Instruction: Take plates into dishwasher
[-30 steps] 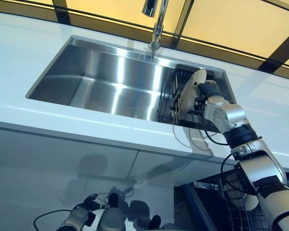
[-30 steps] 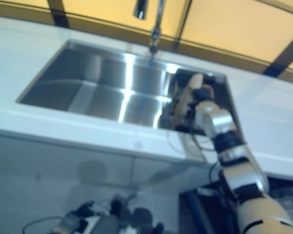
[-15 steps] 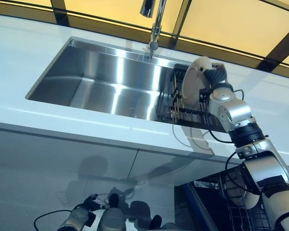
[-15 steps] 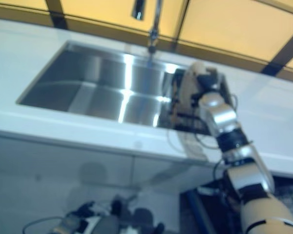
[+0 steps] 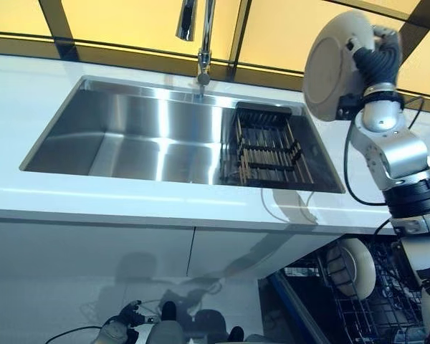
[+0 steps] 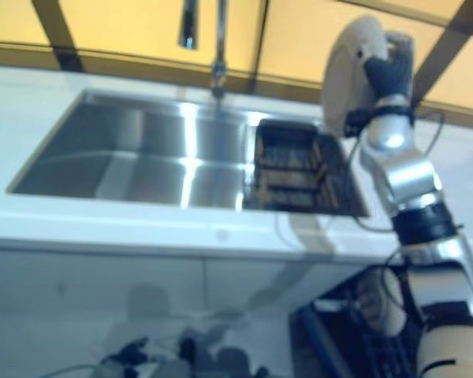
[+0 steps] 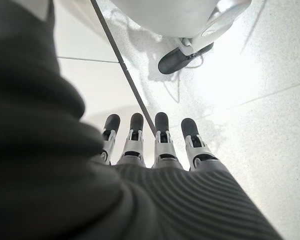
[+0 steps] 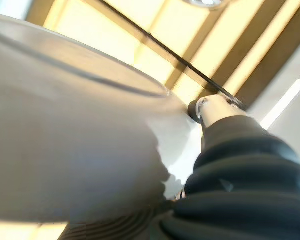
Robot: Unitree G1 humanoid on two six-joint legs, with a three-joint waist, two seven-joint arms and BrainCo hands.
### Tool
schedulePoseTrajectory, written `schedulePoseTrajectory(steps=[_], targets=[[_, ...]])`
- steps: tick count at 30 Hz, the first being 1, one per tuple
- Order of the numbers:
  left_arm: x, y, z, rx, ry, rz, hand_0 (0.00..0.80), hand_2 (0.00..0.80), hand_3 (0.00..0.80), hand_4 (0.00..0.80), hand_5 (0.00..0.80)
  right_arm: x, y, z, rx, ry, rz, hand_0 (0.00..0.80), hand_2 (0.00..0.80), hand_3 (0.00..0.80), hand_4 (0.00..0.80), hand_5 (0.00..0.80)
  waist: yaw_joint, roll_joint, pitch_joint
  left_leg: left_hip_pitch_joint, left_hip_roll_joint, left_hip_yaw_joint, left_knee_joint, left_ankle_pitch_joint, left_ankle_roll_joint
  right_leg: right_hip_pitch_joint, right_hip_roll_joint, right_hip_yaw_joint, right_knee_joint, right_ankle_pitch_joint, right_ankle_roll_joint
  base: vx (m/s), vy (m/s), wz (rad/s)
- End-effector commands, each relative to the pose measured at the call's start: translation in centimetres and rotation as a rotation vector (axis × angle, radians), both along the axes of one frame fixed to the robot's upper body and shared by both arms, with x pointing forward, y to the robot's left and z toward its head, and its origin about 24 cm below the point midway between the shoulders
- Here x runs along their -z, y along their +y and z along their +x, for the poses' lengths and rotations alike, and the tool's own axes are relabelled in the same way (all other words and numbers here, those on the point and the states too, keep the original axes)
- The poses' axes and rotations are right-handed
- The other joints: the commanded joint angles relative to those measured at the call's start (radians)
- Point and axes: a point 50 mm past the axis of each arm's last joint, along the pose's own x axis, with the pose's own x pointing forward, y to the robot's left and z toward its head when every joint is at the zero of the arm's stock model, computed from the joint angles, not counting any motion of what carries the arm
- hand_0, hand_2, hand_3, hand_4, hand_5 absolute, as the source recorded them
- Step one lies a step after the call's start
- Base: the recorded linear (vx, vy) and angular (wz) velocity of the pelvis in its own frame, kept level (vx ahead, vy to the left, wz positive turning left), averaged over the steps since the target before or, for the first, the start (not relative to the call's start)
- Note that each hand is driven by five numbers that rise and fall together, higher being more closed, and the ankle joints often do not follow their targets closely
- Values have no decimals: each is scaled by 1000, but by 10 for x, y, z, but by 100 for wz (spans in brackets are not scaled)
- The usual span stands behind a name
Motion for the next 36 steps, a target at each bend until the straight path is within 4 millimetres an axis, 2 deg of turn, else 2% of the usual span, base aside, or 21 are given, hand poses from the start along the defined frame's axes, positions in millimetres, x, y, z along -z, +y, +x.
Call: schedulePoseTrajectory(steps=[1, 6, 16, 20, 29, 36], targets=[[7, -7, -12, 58, 48, 8, 0, 0, 0, 0, 0, -48, -23, -32, 67, -250, -32, 800, 800, 800, 800, 800, 16, 31, -45, 126, -50, 26, -70, -124, 56, -36, 17, 16, 122, -16, 34, -73, -59, -16], [6, -1, -14, 28, 42, 17, 0, 0, 0, 0, 0, -49, -49, -51, 115, -282, -50, 800, 800, 800, 800, 800, -26, 28, -52, 127, -39, 55, -73, -124, 51, -41, 33, 39, 108, -15, 33, -89, -78, -16], [3, 8, -11, -25, 28, 27, 0, 0, 0, 0, 0, -25, -94, -74, 207, -197, -69, 800, 800, 800, 800, 800, -109, 30, -70, 127, -9, 113, -73, -113, 29, -31, 82, 98, 29, -37, 10, -85, -91, -30], [2, 7, -8, -38, 11, 19, 0, 0, 0, 0, 0, -4, -110, -80, 215, -124, -48, 800, 800, 800, 800, 800, -139, 29, -75, 126, 2, 130, -73, -108, 19, -27, 96, 121, -3, -29, 2, -69, -94, -23], [-1, 7, 0, -29, -22, 7, 0, 0, 0, 0, 0, 60, -132, -95, 168, 112, -95, 800, 800, 800, 800, 800, -196, 38, -65, 121, 30, 165, -72, -87, -5, -24, 122, 158, -55, -9, -16, -71, -126, -16], [-5, 4, 11, -2, -58, -3, 0, 0, 0, 0, 0, 82, -140, -93, 153, 250, -125, 800, 800, 800, 800, 800, -206, 57, -38, 95, 51, 162, -59, -68, -24, -33, 127, 154, -50, -19, -31, -73, -124, -3]])
